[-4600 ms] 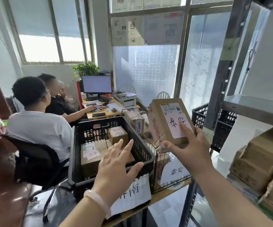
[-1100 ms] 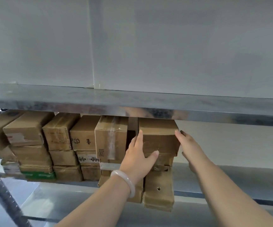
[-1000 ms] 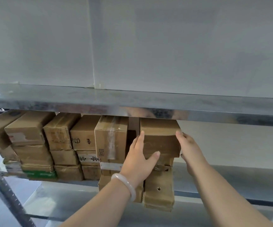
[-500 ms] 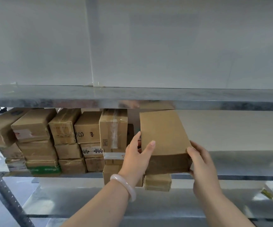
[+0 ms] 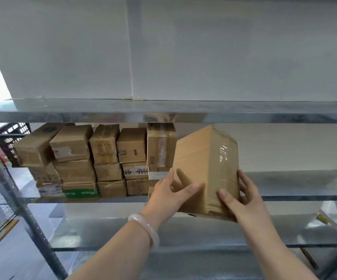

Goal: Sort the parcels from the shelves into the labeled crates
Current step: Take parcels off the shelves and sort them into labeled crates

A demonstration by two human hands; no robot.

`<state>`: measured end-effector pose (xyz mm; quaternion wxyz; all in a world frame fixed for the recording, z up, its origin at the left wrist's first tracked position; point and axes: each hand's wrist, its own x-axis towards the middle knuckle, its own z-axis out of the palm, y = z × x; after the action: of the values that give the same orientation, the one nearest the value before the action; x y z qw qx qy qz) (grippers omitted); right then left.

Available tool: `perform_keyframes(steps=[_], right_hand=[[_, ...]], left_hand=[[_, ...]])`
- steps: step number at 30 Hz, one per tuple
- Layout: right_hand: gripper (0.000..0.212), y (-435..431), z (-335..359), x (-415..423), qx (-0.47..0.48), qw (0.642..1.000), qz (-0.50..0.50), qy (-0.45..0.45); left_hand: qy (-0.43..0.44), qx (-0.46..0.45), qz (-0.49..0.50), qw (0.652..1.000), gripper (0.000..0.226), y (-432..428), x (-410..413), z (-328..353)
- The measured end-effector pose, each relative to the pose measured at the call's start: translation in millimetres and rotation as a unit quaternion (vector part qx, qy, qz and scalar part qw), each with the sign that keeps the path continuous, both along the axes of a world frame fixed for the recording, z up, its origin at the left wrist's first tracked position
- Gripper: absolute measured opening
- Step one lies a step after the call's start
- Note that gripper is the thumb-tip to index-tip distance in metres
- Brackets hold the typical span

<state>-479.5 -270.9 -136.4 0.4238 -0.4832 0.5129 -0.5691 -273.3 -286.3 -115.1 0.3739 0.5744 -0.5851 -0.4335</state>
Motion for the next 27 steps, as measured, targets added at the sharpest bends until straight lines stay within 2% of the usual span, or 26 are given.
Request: perform_keyframes(steps=[1, 2, 4, 5, 7, 8, 10, 13, 14, 16, 17, 19, 21, 24, 27], right_hand=[[0.107, 7, 1, 12, -0.016, 1.0, 0.004, 0.027], [0.105, 12, 3, 25, -0.033, 0.998, 0.009, 0.056], [0.092, 22, 6, 48, -0.059, 0.993, 0.024, 0.101], [0.078, 26, 9, 57, -0.067, 0.992, 0.039, 0.102], [0.05, 31, 13, 73, -0.073, 0.994, 0.059, 0.062], [0.044, 30, 13, 80, -0.076, 0.995, 0.062, 0.034], [0.053, 28, 8, 96, -0.051, 0.993, 0.107, -0.003], [0.073, 34, 6, 134, 0.015, 0.961, 0.277, -0.002], [0.075, 37, 6, 148, 0.013, 0.955, 0.298, 0.008], [0.076, 42, 8, 176, -0.012, 0.961, 0.273, 0.035], [0.077, 43, 8, 190, -0.029, 0.966, 0.248, 0.071], [0.086, 47, 7, 218, -0.062, 0.959, 0.219, 0.169], [0.089, 55, 6, 249, -0.089, 0.948, 0.215, 0.218], [0.082, 67, -2, 296, -0.131, 0.928, 0.233, 0.26], [0.077, 79, -8, 337, -0.157, 0.909, 0.271, 0.276]], left_hand=[[0.008, 0.017, -0.011, 1.0, 0.133, 5, 6, 1], [0.02, 0.019, -0.018, 0.999, 0.139, 11, 13, 0], [0.073, 0.01, -0.008, 0.997, 0.135, 21, 31, -5], [0.116, 0.006, 0.002, 0.993, 0.131, 26, 43, -8], [0.215, 0.007, 0.006, 0.976, 0.121, 37, 68, -13], [0.253, 0.01, 0.005, 0.967, 0.116, 45, 81, -17], [0.29, 0.024, 0.002, 0.957, 0.106, 60, 105, -23], [0.364, 0.039, 0.033, 0.93, 0.074, 82, 137, -30], [0.376, 0.031, 0.071, 0.924, 0.056, 89, 149, -29], [0.334, -0.001, 0.145, 0.931, 0.021, 102, 175, -29], [0.294, -0.024, 0.174, 0.939, 0.018, 109, 190, -28], [0.226, -0.063, 0.217, 0.948, 0.029, 124, 217, -27], [0.193, -0.077, 0.248, 0.946, 0.051, 143, 239, -28], [0.214, -0.077, 0.259, 0.939, 0.087, 172, 266, -30], [0.22, -0.077, 0.288, 0.929, 0.098, 199, 295, -30]])
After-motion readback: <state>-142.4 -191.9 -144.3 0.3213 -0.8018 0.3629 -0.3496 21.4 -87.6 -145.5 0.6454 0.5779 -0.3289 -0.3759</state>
